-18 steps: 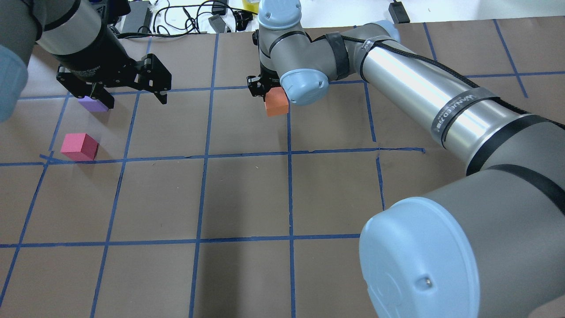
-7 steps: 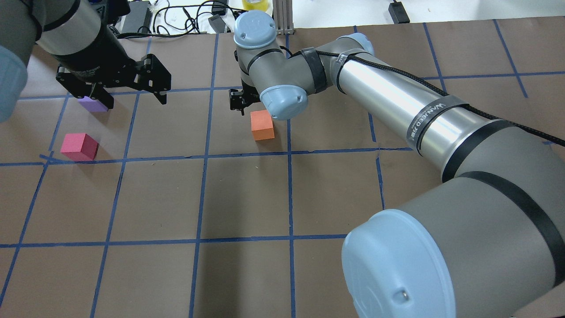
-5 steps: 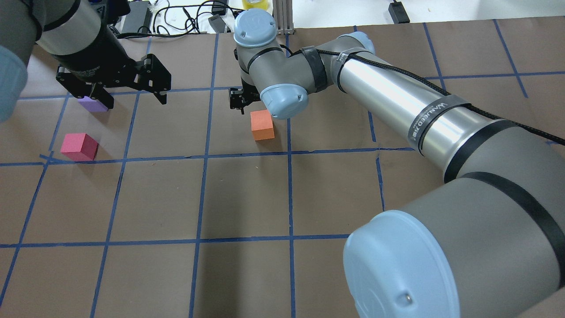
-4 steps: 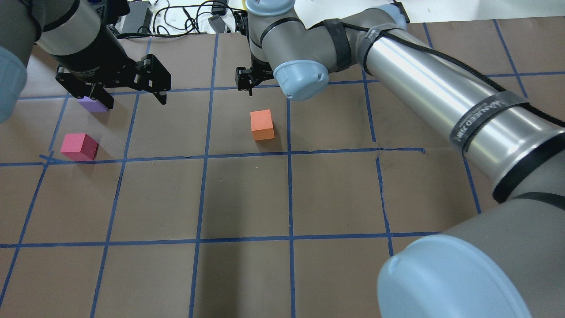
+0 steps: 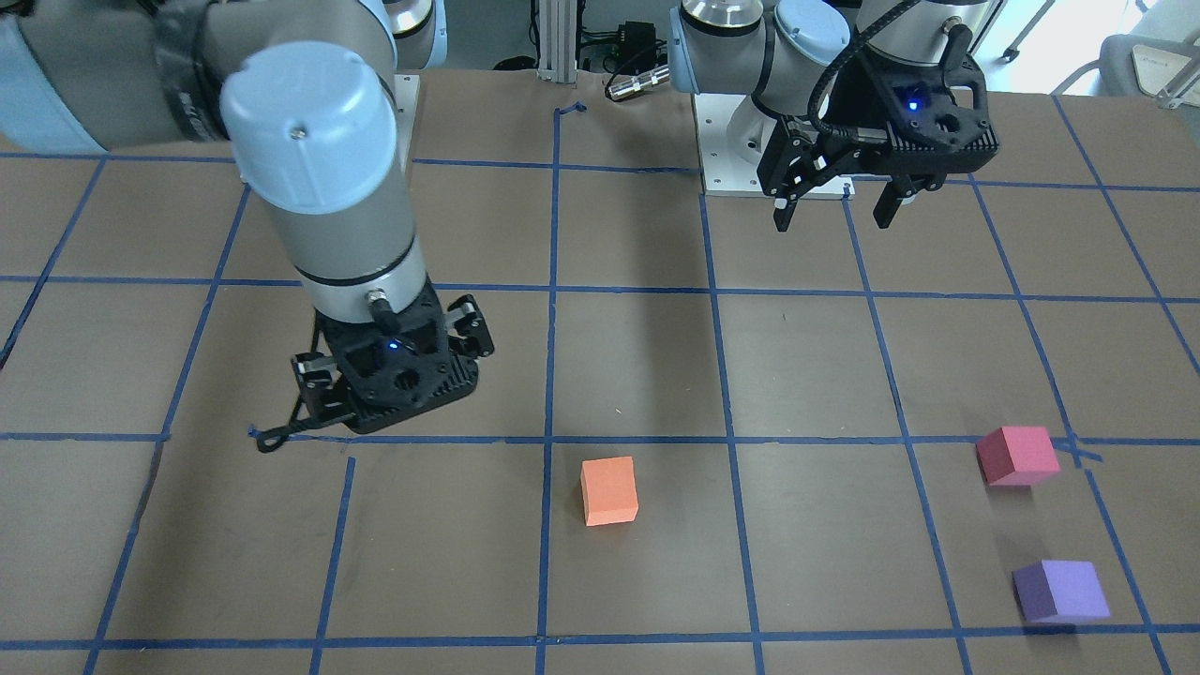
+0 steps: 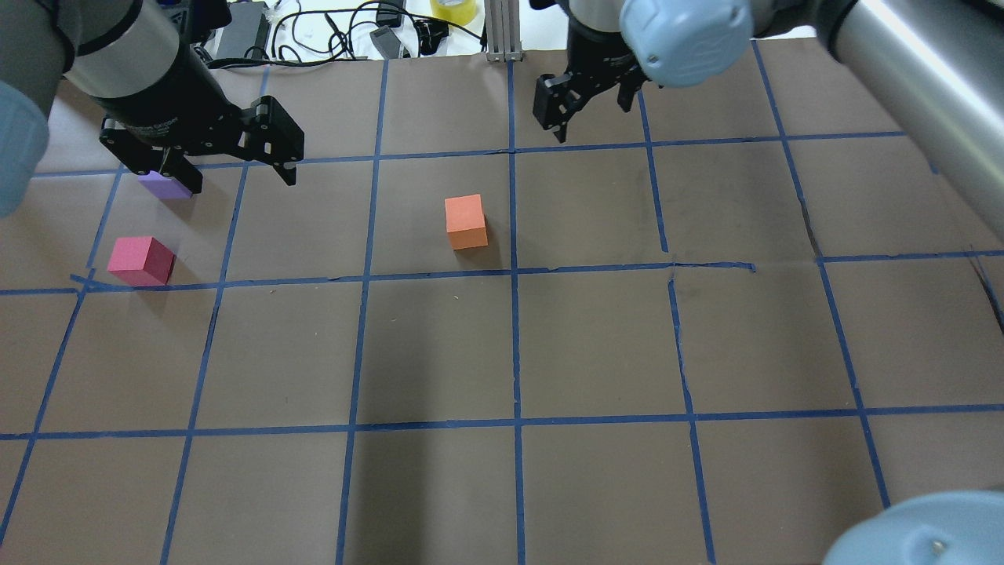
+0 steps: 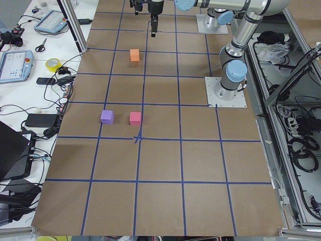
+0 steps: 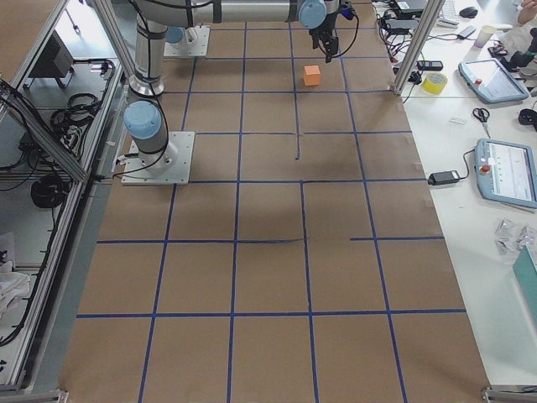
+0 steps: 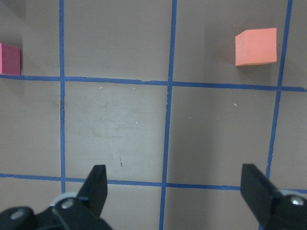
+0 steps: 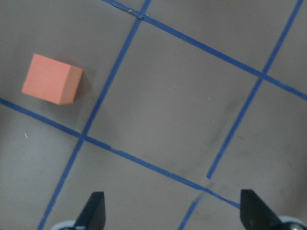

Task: Arrange blocks in a line
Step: 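Open the right gripper and raise it away from the orange cube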

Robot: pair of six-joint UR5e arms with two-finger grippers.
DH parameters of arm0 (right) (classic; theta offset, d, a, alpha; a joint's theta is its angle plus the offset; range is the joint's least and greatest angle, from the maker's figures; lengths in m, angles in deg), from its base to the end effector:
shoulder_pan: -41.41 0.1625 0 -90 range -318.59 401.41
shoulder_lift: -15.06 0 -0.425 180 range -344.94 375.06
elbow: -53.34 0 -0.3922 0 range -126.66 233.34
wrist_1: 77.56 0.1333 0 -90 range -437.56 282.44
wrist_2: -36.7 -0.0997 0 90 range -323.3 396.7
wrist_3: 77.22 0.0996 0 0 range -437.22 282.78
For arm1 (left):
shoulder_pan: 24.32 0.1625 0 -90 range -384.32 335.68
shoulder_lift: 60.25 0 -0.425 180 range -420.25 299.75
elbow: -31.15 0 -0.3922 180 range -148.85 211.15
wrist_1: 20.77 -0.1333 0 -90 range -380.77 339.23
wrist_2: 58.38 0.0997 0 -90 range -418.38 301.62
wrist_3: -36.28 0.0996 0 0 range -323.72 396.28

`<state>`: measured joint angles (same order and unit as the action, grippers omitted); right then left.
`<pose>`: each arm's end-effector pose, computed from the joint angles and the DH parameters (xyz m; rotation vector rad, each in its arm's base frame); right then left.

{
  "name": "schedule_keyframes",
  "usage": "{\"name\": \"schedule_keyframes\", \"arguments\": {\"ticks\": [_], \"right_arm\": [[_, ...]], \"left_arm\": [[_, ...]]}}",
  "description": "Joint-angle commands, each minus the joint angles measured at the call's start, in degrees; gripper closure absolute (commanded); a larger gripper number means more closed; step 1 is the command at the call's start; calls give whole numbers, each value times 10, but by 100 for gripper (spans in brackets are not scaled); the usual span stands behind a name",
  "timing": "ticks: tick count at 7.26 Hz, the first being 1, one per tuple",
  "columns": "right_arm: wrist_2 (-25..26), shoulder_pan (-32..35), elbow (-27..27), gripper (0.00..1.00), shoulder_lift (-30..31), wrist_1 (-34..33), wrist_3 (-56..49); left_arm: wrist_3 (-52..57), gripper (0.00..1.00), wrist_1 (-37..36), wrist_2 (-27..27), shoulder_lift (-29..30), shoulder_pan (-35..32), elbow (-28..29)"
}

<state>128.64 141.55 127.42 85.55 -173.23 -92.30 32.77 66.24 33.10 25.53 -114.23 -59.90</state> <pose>0.2400 -0.6038 0.4427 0.6771 -3.0310 0.0541 -0.1300 -0.4703 0.5197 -0.1000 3.1128 -0.1687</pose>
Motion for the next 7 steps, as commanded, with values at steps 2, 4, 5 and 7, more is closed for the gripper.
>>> {"name": "schedule_keyframes", "arguments": {"ticks": [2, 4, 5, 7], "right_arm": [[18, -55, 0, 0, 31, 62, -10], [15, -67, 28, 0, 42, 56, -1], [16, -66, 39, 0, 48, 56, 19], [16, -67, 83, 0, 85, 54, 126]], "left_arm": [[0, 0, 0, -1, 0, 0, 0], [0, 0, -2, -2, 2, 0, 7], [0, 0, -3, -4, 22, -2, 9], [-3, 0, -12, -12, 65, 0, 9]]}}
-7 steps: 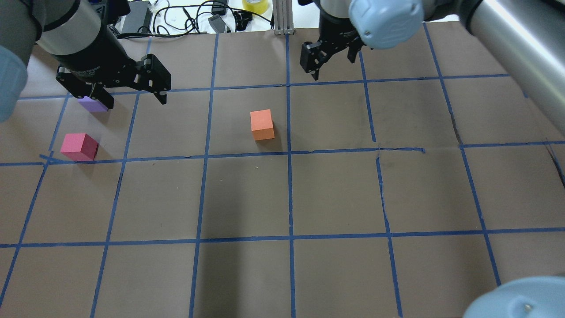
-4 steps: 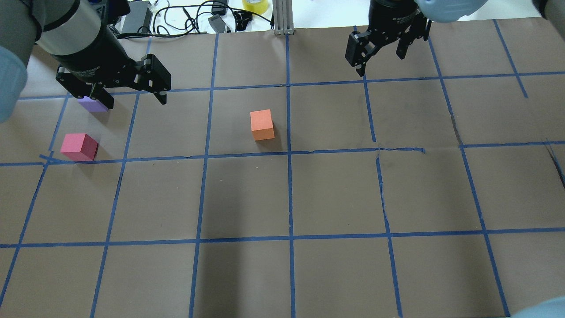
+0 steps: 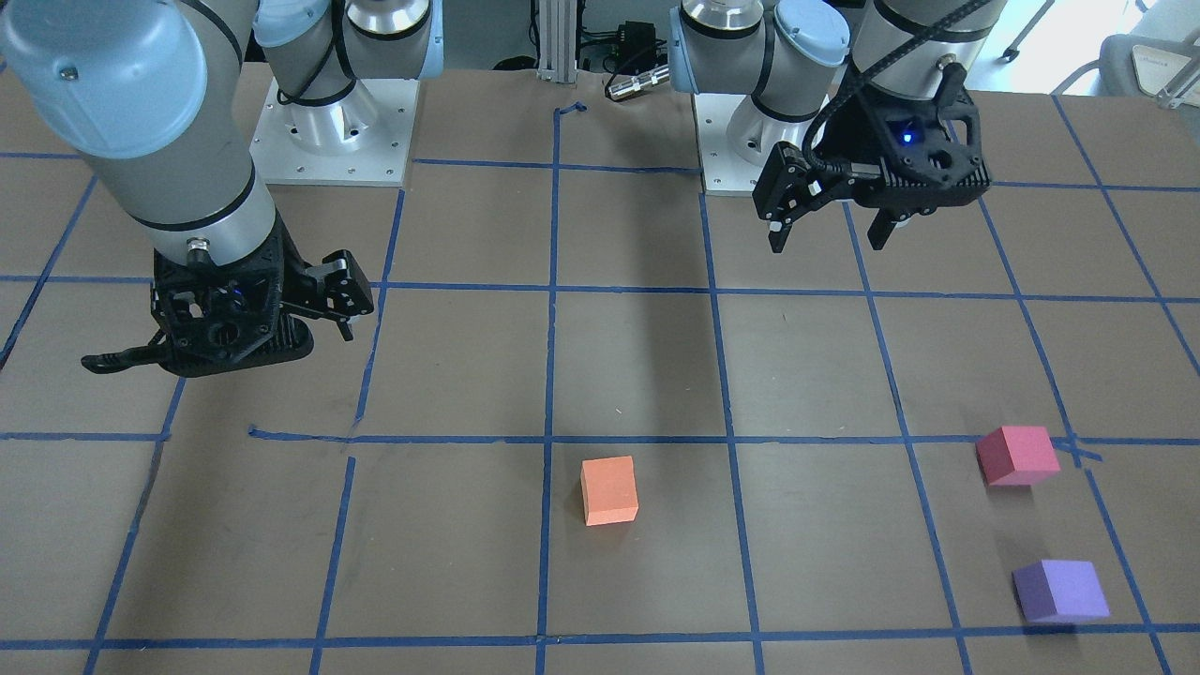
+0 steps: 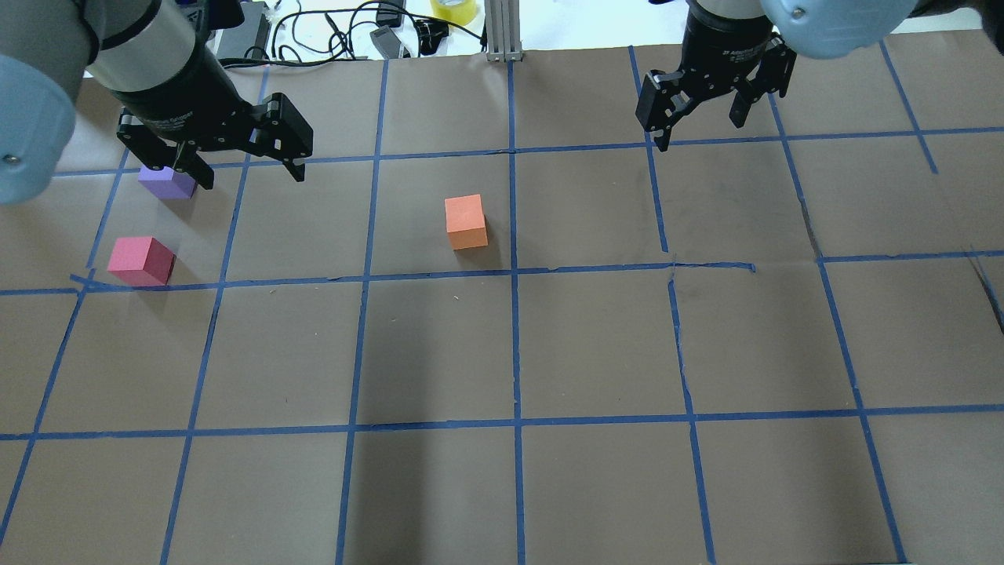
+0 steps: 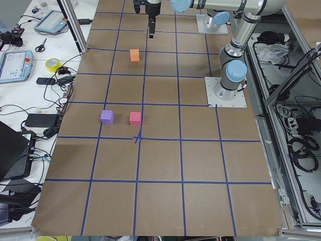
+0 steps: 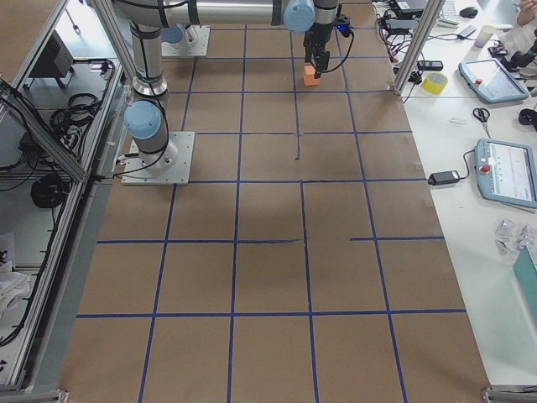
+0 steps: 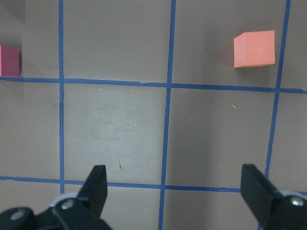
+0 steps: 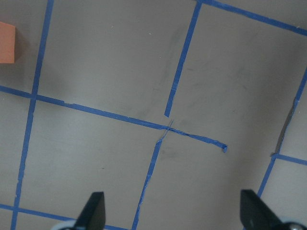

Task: Arrange blocks in a line
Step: 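Reach the left gripper across to the orange cube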

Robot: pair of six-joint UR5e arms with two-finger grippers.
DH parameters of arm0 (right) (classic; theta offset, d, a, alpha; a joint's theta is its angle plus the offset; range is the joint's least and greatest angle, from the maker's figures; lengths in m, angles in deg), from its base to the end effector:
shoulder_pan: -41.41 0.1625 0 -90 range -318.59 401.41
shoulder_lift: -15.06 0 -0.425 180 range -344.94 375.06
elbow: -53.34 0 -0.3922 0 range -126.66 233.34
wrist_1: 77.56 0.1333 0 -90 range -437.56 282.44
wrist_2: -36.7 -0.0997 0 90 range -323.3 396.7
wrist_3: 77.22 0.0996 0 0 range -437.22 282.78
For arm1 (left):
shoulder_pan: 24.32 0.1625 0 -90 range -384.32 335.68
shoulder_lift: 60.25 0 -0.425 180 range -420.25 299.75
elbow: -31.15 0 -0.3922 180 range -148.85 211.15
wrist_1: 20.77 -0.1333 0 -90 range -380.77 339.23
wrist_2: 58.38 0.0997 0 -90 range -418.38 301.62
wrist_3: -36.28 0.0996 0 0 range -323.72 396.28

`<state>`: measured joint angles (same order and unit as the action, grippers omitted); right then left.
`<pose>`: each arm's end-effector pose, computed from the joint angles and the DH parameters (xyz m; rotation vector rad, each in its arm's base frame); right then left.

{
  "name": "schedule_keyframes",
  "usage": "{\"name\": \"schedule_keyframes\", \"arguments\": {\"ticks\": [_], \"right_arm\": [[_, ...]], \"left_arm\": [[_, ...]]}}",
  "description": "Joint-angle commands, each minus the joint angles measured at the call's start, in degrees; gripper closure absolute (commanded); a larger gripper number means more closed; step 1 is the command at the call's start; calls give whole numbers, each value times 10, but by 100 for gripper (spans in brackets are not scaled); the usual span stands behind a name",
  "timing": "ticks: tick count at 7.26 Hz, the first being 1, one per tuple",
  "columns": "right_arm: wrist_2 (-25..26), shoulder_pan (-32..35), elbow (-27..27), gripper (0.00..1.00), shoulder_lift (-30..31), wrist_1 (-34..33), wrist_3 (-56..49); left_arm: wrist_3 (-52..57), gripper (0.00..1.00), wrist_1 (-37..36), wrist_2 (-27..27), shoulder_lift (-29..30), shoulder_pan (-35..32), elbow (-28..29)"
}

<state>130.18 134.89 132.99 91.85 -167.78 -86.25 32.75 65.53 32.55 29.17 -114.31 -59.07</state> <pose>0.1625 -0.5750 0.4528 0.3380 -3.0637 -0.0755 -0.1316 -0.4944 0.4977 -0.0974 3.1240 -0.1115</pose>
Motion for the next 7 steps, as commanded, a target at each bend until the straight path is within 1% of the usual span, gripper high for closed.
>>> {"name": "schedule_keyframes", "arguments": {"ticks": [1, 2, 3, 4, 5, 6, 7], "right_arm": [[3, -1, 45, 0, 38, -1, 131], [1, -5, 43, 0, 42, -3, 139], [0, -3, 39, 0, 48, -13, 136], [-1, -5, 38, 0, 55, -14, 135], [-1, -4, 49, 0, 77, -7, 132], [-7, -4, 50, 0, 80, -7, 107], [-43, -6, 51, 0, 82, -13, 69]], "left_arm": [[2, 0, -117, -32, 67, -1, -7], [-6, 0, -185, -39, 106, -5, -8], [-28, 0, -218, -69, 144, -12, -7], [-87, 0, -259, -71, 182, -38, -4], [-121, 0, -304, -67, 216, -65, -2], [-152, 0, -341, -67, 244, -79, -1], [-158, 0, -358, -65, 267, -94, 0]]}}
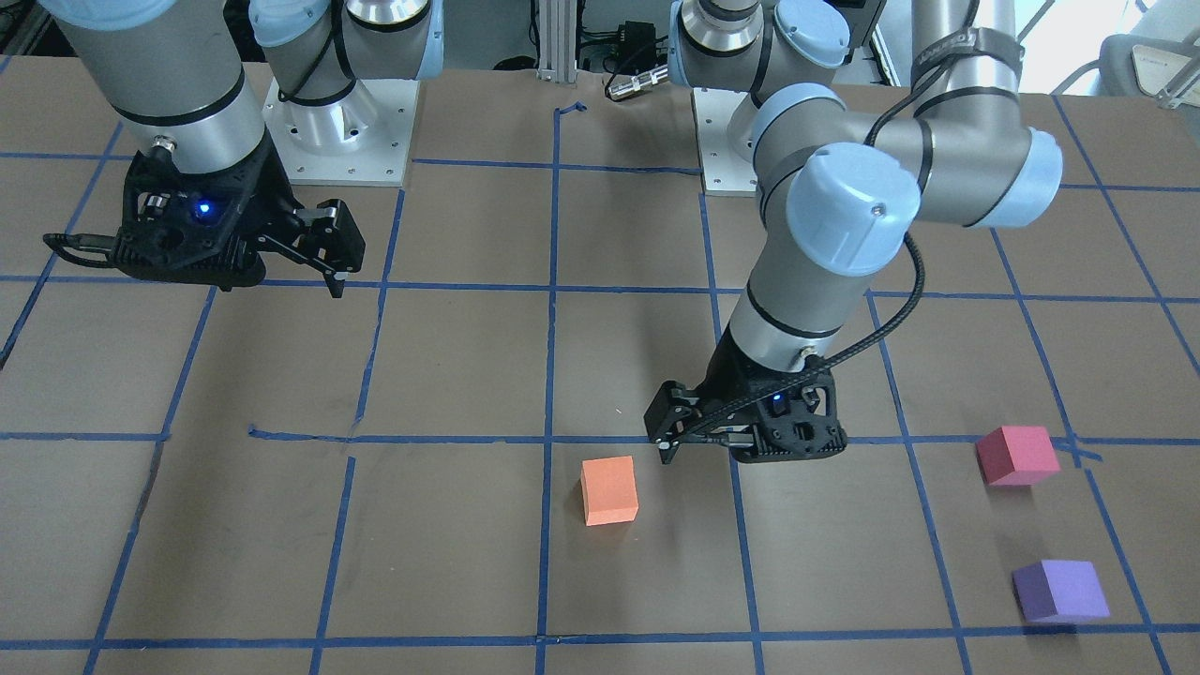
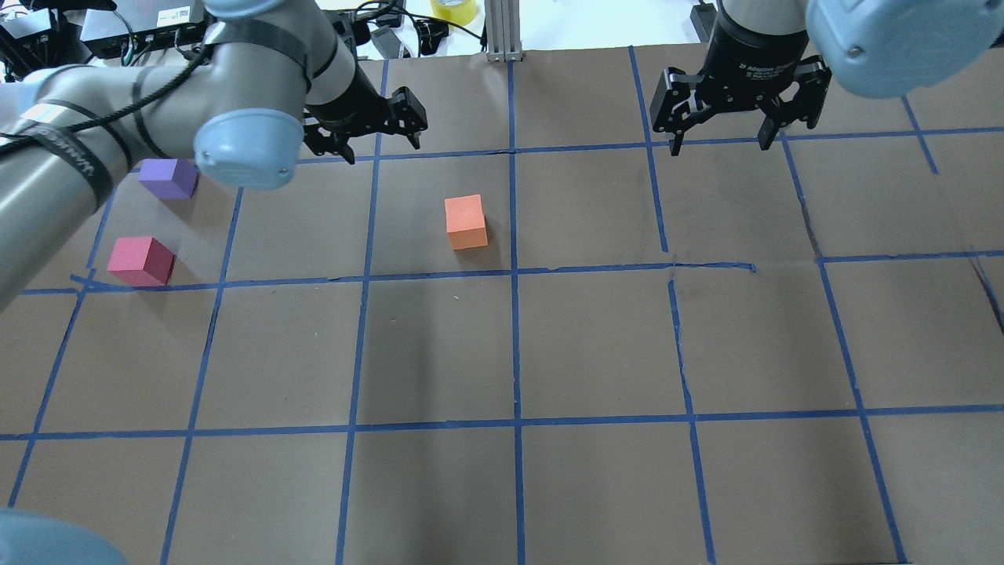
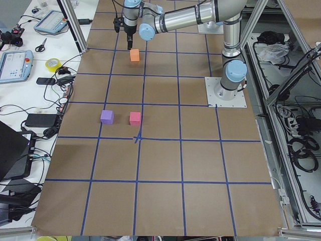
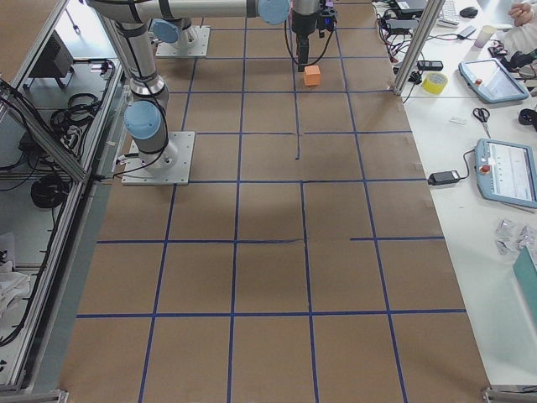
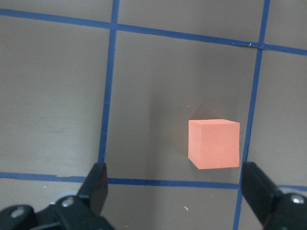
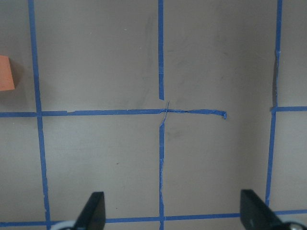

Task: Arrange blocks in a line
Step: 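Reach the left gripper across to the orange cube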

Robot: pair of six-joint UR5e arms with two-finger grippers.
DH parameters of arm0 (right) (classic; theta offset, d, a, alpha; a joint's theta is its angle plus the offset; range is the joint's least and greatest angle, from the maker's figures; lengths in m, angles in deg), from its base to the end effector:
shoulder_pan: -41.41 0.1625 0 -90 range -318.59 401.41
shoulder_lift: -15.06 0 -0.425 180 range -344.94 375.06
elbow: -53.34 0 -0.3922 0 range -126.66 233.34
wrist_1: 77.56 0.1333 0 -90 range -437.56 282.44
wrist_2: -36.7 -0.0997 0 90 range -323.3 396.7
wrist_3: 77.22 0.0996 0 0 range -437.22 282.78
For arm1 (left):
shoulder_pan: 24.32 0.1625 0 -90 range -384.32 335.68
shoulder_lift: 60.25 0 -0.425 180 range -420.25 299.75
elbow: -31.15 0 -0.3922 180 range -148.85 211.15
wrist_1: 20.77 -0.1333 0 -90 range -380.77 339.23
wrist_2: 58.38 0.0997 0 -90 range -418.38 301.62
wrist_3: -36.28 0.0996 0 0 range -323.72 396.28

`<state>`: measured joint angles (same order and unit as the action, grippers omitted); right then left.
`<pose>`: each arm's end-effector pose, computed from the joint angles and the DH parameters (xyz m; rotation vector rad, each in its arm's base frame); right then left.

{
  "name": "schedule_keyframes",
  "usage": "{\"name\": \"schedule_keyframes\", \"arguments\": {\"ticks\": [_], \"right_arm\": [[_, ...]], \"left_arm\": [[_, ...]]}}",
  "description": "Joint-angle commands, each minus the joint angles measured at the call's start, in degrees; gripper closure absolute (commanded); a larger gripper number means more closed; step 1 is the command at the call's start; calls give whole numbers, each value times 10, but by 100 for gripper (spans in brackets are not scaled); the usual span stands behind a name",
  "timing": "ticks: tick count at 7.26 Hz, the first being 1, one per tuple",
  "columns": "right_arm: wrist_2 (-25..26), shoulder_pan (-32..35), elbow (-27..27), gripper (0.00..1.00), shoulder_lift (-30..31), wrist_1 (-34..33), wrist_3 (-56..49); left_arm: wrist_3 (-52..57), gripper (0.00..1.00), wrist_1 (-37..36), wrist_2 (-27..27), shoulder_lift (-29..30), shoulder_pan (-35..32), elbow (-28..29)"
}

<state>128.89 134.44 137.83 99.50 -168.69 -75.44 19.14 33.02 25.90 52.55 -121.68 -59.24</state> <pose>0.1576 -0.5273 0.4875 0.0333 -3.1039 0.0317 -0.2246 -0.6210 0.3258 0.2372 -2.9719 0.3009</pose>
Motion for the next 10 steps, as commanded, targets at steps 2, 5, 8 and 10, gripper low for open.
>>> {"name": "schedule_keyframes", "arguments": {"ticks": [2, 5, 8, 10], "right_arm": [[-32, -1, 21, 0, 22, -5, -45], [-25, 0, 90, 0, 62, -47, -42], [-20, 0, 90, 0, 60, -47, -56], [-18, -1, 83, 0, 62, -41, -96]], "left_arm": [[-52, 0, -35, 12, 67, -50, 17], [-54, 0, -34, 48, 105, -71, 17], [-57, 11, -28, 90, 119, -70, 14], [-64, 49, -26, 93, 124, -70, 14]]}}
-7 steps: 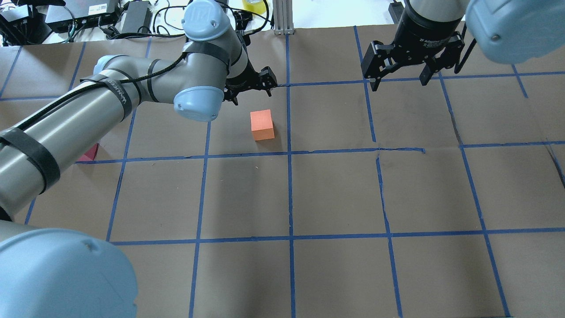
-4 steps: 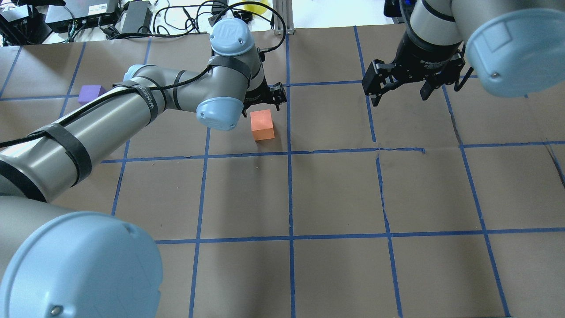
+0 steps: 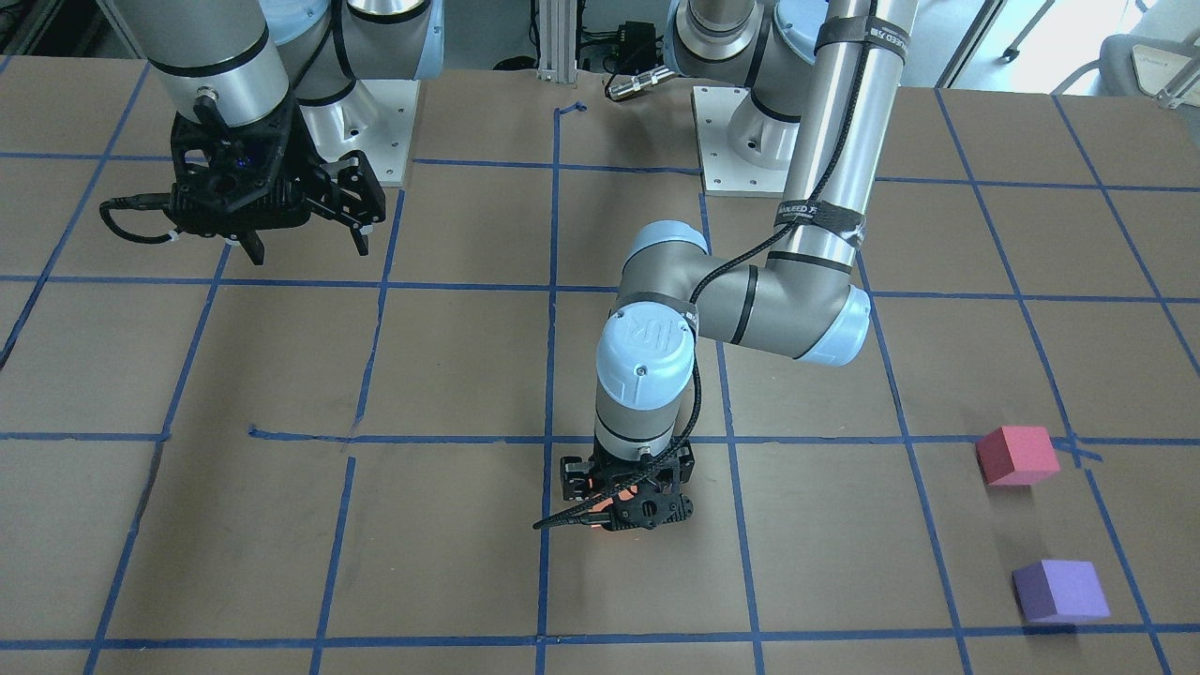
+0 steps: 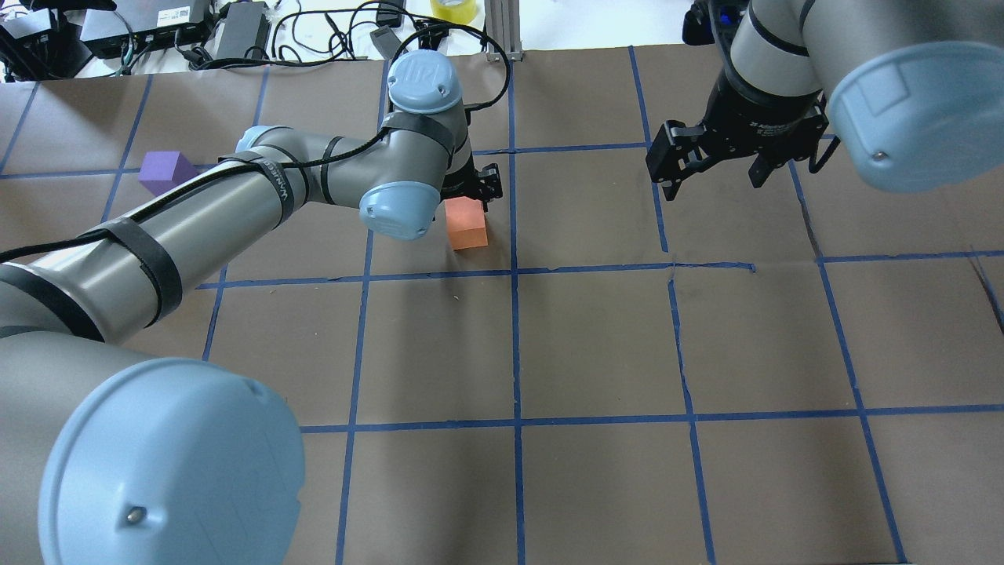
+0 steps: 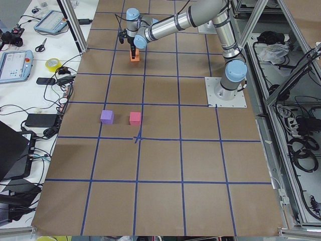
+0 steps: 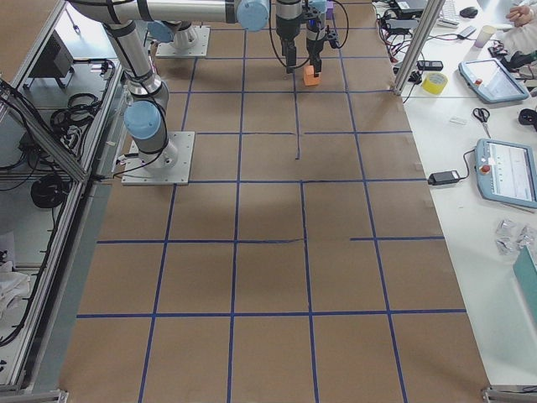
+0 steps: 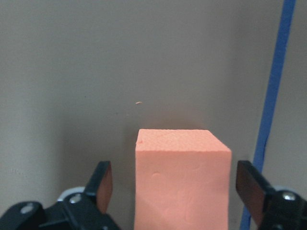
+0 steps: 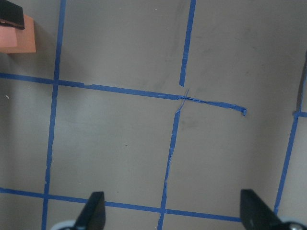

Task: Arrange blocks in a line
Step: 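Close the left gripper on the orange cube and lift it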

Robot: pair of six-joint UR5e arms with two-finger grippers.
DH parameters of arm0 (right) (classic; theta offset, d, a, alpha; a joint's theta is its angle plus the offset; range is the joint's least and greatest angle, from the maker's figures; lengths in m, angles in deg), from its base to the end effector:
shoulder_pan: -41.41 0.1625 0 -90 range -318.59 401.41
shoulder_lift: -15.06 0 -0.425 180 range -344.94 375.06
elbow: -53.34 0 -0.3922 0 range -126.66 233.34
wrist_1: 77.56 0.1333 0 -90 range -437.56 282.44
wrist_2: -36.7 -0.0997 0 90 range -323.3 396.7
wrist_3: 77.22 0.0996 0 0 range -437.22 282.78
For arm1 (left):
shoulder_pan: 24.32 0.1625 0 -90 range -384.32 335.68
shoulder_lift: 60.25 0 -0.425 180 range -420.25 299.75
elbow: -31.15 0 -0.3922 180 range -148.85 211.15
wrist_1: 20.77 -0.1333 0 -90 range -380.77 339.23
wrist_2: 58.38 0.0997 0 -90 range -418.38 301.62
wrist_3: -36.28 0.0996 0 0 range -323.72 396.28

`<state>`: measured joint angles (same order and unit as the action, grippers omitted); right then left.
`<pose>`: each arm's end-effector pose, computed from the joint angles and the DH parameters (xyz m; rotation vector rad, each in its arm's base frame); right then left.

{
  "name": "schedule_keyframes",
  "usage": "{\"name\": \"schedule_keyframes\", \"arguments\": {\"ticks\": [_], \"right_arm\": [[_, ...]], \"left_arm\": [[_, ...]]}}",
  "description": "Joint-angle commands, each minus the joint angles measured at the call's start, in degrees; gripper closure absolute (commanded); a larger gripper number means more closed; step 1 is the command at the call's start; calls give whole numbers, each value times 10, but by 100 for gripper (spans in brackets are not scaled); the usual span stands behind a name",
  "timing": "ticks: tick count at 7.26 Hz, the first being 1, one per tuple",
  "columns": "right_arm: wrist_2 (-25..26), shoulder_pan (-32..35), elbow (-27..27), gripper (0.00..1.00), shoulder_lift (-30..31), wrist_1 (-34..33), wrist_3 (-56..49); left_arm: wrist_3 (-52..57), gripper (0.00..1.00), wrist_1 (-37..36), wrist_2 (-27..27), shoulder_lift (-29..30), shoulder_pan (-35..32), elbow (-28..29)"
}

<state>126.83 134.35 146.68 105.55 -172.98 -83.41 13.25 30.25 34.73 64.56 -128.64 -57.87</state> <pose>0.1581 -0.4847 0.4730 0.2496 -3.1273 0.0702 -0.2913 -0.6240 0.2030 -0.2403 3.1056 -0.1598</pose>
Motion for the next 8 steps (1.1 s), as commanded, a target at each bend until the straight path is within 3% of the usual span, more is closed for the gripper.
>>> {"name": "schedule_keyframes", "arguments": {"ticks": [1, 2, 4, 7, 8], "right_arm": [[-2, 0, -6, 0, 3, 2, -16], [-5, 0, -5, 0, 5, 4, -16], [0, -2, -4, 0, 12, 10, 3], [-1, -2, -4, 0, 26, 21, 3], [0, -3, -4, 0, 31, 51, 4]], "left_arm": [[-12, 67, 1, 2, 3, 0, 3], [-12, 82, 3, 3, -1, 0, 5], [33, 100, 13, 8, -22, 10, 16], [192, 100, 38, 15, -35, 129, 12], [221, 100, 43, 7, -38, 179, 16]]}}
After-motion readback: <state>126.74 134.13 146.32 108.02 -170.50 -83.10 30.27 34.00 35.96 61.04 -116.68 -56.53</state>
